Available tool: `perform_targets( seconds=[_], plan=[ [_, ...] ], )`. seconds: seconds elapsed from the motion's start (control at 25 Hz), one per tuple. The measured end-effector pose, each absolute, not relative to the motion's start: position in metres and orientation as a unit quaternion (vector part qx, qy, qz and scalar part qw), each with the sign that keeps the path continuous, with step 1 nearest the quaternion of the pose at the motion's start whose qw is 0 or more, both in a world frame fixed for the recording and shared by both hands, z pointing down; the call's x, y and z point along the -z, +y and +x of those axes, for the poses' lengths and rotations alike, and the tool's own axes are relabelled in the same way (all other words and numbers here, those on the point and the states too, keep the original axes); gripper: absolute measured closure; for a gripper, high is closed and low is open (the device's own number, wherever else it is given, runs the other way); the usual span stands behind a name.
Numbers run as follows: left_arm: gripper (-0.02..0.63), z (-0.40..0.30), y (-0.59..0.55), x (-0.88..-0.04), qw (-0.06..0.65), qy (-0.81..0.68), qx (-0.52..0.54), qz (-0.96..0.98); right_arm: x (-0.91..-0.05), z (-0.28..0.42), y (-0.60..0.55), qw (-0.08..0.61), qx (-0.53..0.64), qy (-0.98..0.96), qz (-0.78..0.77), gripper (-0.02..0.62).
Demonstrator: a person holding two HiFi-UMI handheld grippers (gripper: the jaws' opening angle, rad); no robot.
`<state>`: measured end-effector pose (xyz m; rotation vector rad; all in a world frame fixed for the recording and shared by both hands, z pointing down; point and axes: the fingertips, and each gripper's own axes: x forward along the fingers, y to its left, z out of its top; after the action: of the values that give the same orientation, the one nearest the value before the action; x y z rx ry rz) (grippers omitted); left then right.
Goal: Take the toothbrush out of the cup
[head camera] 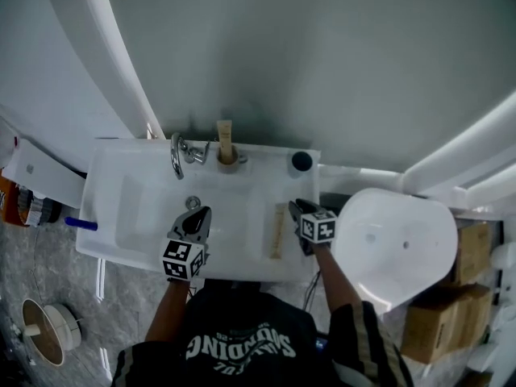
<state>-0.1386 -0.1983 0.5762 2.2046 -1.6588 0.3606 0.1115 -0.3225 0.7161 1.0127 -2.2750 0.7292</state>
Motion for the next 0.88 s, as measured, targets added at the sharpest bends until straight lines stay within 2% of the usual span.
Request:
perform_targets(
  seconds=[0.16,0.44,0.88],
  plan=[
    [0.606,-0.146,-0.212,-0.570,0.170,-0.579,-0.126,0.787,-0.662,0.101,-0.327,0.219,-0.193,-0.868,0.401,0.597],
    [0.606,-0.150,-0.235,-0.556,0.152,-0.565,-0.111,0.803,-0.593,0.084,-0.321,0.136,-0.125,-0.882,0.434,0.597],
    [0.606,-0.165,-0.245,-0.558,0.156,-0.561,-0.106,0.806,-0.576,0.050,-0.322,0.142,-0.112,-0.887,0.425,0.597]
  ],
)
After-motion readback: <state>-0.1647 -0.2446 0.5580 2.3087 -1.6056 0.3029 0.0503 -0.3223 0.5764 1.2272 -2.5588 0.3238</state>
